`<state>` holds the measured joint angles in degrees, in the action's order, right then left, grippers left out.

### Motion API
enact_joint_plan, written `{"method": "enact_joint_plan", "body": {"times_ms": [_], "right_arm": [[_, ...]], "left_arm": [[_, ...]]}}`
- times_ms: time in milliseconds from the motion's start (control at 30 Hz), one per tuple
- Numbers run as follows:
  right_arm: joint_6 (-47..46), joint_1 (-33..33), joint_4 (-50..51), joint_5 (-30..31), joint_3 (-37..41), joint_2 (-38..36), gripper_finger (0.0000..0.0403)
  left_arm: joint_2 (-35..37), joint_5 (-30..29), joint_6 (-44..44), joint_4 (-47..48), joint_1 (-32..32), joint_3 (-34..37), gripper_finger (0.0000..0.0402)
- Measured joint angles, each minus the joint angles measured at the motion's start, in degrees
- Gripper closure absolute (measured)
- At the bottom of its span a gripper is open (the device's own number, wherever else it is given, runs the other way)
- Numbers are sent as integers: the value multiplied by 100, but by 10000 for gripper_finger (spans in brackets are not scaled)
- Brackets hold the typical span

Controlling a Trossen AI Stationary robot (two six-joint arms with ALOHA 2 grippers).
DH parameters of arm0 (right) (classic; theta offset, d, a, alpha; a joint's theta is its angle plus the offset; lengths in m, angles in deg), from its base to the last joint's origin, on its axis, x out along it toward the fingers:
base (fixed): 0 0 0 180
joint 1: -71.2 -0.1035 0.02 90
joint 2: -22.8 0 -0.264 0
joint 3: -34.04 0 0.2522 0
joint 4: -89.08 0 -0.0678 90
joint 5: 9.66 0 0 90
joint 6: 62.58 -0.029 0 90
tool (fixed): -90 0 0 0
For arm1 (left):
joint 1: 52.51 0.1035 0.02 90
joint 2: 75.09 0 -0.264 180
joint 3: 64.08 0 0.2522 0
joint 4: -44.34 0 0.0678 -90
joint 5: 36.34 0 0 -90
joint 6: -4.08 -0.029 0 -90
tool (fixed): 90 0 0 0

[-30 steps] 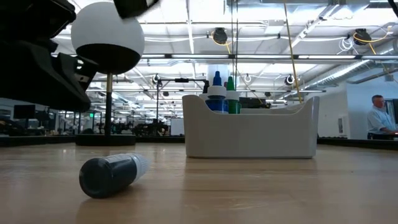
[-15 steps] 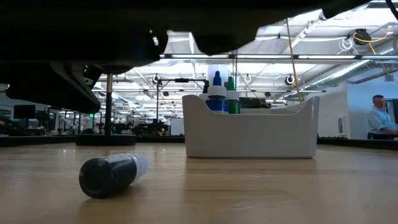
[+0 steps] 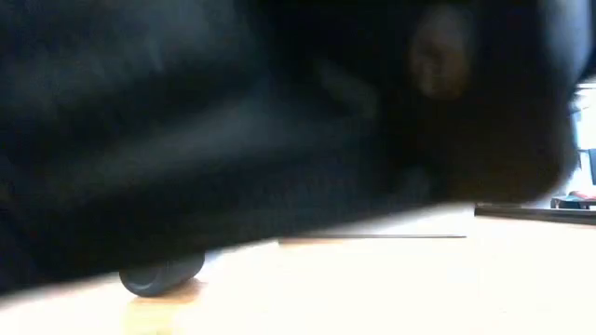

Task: Pick & Place food coloring
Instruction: Put the small orange food coloring bottle into the gray bin

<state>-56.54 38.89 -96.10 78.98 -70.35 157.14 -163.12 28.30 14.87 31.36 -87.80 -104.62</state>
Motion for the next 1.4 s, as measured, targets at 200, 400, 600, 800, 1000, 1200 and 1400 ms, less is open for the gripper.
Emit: {"method": "enact_joint_plan", "body": {"times_ms": [200,400,600,800,1000,1200,1400], "right_arm": [[47,-49,-4,2,-27,-9,254],[-66,-67,33,-18,-27,-9,278],[-40,-79,34,-21,-27,-9,324],[90,-79,31,-18,-27,-9,347],[364,-89,791,623,-27,-632,345],[619,-193,2191,1992,143,-1799,346],[509,-42,2370,2266,1507,-3489,346]], "left_arm": [[0,0,30,8,0,0,380],[0,0,50,11,0,0,380],[0,0,50,15,0,0,380],[0,0,52,20,0,0,380],[0,0,96,57,-2,0,380],[-1,0,226,139,-4,-2,380],[-2,0,247,153,-4,-2,380]]}}
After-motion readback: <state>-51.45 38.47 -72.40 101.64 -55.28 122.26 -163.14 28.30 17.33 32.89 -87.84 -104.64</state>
